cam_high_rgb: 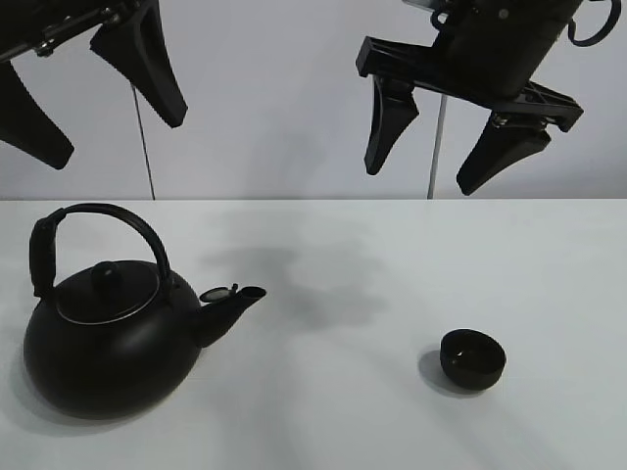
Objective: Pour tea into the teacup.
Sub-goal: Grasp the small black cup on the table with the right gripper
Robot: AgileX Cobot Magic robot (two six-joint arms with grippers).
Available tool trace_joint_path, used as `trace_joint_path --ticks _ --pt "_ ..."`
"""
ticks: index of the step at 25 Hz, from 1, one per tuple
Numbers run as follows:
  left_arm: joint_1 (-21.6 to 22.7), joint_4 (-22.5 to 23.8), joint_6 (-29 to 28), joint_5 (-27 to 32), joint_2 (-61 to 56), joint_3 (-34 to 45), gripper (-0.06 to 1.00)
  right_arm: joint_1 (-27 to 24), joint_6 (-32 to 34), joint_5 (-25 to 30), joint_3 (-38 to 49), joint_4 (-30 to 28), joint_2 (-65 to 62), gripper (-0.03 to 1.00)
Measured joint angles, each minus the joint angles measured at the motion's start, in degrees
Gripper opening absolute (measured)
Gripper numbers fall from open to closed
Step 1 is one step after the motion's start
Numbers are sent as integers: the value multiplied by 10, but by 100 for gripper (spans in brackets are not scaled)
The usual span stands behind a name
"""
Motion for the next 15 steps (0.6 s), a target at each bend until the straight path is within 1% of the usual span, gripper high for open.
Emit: trace_joint_path --ticks 5,8,10,12,15 --pt "0 0 0 0 0 0 68 0 -12 3 0 -20 0 57" --pt "0 0 0 0 0 0 68 0 -48 25 0 -61 0 57" --pt "0 0 0 0 0 0 68 0 -63 46 0 -98 0 57" --pt "0 0 0 0 0 0 68 0 -75 57 2 -118 0 57" --pt "0 0 0 0 0 0 68 0 -92 44 29 -121 0 57"
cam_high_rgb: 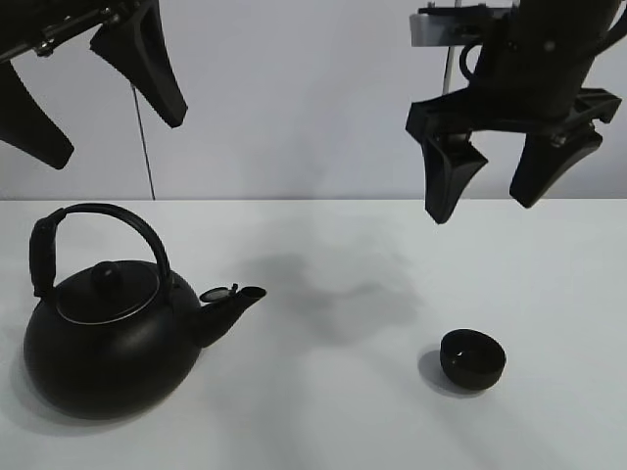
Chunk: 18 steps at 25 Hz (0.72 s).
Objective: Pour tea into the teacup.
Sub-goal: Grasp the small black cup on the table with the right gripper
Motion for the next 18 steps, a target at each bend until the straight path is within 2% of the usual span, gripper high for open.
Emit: trace_joint_path --ticks 4,9,15,18 --pt "0 0 0 0 0 0 68 9 -10 -63 83 8 -1 57" --pt "0 0 0 0 0 0 68 56 -8 -160 173 2 -5 57" --pt "0 0 0 0 0 0 68 62 66 -210 190 -52 7 57" --pt "0 0 0 0 0 0 68 62 93 -213 190 -81 9 57"
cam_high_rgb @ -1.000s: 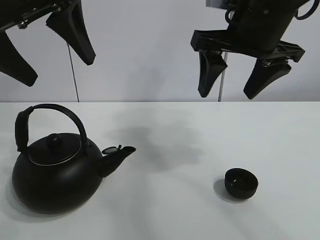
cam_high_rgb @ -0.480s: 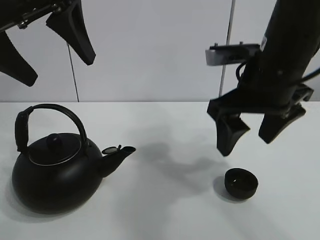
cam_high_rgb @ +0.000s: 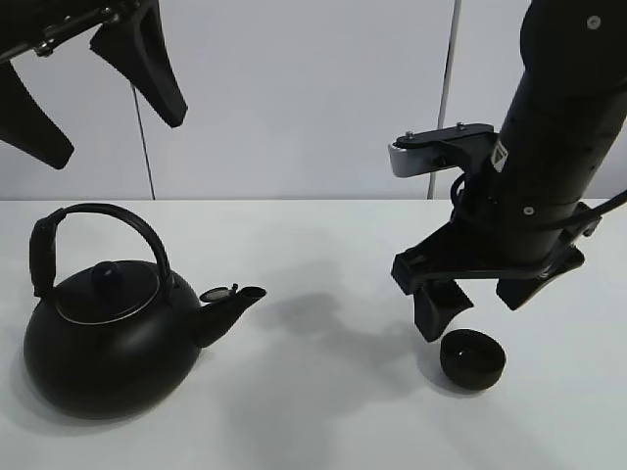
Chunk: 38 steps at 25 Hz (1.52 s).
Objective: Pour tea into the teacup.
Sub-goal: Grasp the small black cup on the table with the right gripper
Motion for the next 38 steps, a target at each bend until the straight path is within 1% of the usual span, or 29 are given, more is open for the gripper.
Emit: trace_joint_path --ticks 7,11,14,17,20,27,32,38 --pt "0 0 0 0 0 0 68 0 10 0 0 -6 44 57" --pt "0 0 0 0 0 0 68 0 10 -16 0 -3 56 57" --pt "0 0 0 0 0 0 68 0 14 -25 0 -3 60 55" --pt "0 0 0 0 0 0 68 0 29 -26 0 -7 60 50" --pt "0 0 0 0 0 0 68 0 44 -26 0 -12 60 48" --pt "0 0 0 0 0 0 68 -4 53 -24 0 -15 60 47" --pt "0 0 0 0 0 0 68 -22 54 -13 0 -7 60 47" --pt "0 0 0 0 0 0 68 -25 52 -12 0 4 60 47"
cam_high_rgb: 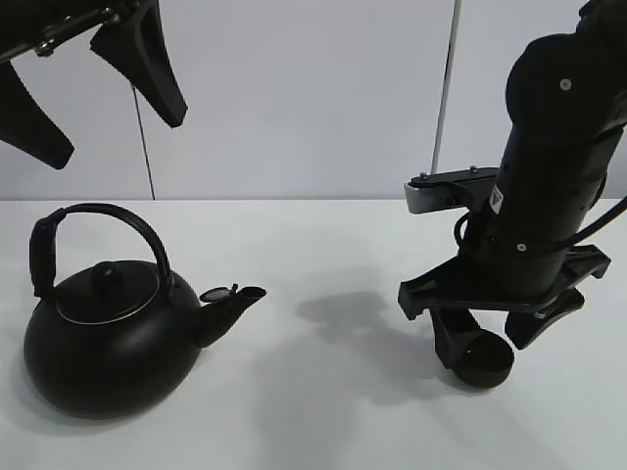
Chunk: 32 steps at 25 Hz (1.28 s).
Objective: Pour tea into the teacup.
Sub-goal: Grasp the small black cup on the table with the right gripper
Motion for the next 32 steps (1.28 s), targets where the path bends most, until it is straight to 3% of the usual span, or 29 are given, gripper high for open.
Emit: trace_joint_path --ticks 32 --pt "0 0 0 0 0 0 68 0 1 0 15 17 4 47"
